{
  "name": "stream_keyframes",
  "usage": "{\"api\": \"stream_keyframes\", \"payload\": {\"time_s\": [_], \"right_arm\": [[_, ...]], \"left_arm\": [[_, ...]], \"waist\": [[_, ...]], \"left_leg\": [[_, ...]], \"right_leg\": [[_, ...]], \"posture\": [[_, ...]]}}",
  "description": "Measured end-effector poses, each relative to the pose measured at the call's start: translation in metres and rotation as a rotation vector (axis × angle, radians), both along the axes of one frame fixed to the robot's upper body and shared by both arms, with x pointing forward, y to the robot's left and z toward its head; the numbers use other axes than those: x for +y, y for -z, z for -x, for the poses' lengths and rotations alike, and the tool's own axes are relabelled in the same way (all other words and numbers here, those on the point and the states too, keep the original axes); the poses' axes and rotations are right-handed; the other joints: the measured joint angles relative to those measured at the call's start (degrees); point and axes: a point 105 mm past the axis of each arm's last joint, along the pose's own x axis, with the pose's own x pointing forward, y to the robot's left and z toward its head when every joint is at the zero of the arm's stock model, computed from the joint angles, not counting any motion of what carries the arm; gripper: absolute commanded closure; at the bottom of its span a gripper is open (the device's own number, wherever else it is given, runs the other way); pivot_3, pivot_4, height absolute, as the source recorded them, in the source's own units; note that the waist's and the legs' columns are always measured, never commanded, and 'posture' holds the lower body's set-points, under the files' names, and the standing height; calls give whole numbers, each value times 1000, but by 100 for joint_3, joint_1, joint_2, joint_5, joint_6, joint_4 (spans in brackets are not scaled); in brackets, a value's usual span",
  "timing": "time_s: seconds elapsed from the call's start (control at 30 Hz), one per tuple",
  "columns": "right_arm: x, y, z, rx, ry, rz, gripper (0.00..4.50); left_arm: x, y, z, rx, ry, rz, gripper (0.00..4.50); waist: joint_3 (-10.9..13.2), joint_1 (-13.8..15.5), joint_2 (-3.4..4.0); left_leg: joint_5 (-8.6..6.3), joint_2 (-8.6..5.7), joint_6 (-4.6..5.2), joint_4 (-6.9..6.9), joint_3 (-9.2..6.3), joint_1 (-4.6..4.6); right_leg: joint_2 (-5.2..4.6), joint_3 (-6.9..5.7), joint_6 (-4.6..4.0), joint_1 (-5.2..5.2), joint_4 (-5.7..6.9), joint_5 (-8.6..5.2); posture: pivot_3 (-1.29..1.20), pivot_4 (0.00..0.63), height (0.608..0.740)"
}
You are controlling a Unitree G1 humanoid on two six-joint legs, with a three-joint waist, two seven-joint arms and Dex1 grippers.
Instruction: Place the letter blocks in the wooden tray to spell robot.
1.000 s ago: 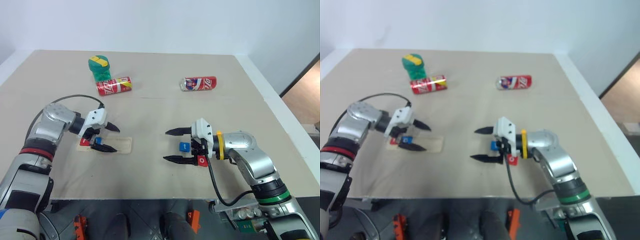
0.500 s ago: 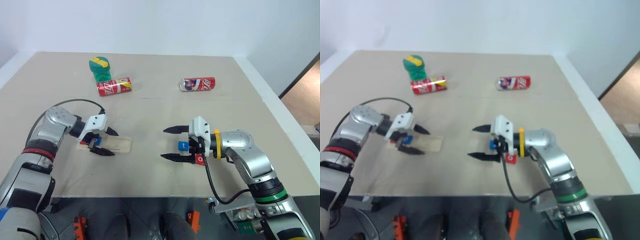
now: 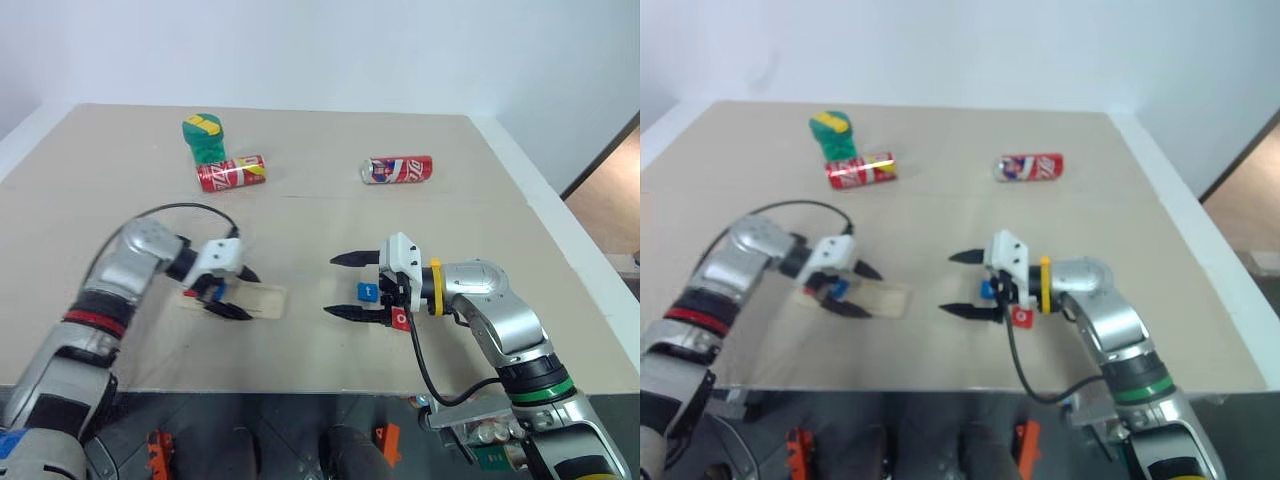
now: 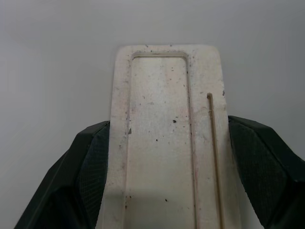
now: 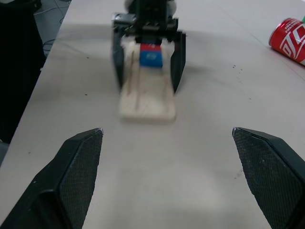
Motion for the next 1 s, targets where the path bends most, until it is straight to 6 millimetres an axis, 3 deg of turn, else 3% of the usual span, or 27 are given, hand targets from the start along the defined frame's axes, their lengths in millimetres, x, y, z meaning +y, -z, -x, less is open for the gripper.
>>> {"api": "stream_keyframes", "payload": {"time_s": [0.2,0.33,0.97,1.0], "right_arm": [[-7,2,-3,-3,22,11,0],[-11,5,-3,-1,31,18,0],[-20,4,-5,-5,74,9,0],[-21,4,-7,-6,85,6,0]], "left_arm": [[-56,-4,16,-1,-42,4,1298],[-76,5,21,30,-107,-13,1298],[-89,10,12,39,-229,-15,1298],[-89,10,12,40,-227,-14,264]], "waist": [[2,-11,6],[4,-28,12],[5,-21,22],[5,-21,23]], "left_leg": [[0,-4,1,4,-13,11],[0,-2,1,3,-18,29],[10,-22,11,13,-30,59],[11,-23,12,13,-30,59]], "right_leg": [[8,-2,1,9,4,1],[17,-1,-3,25,5,3],[4,2,5,68,1,8],[4,3,6,69,1,9]], "posture": [[0,150,740],[0,150,740],[0,150,740],[0,150,740]]}}
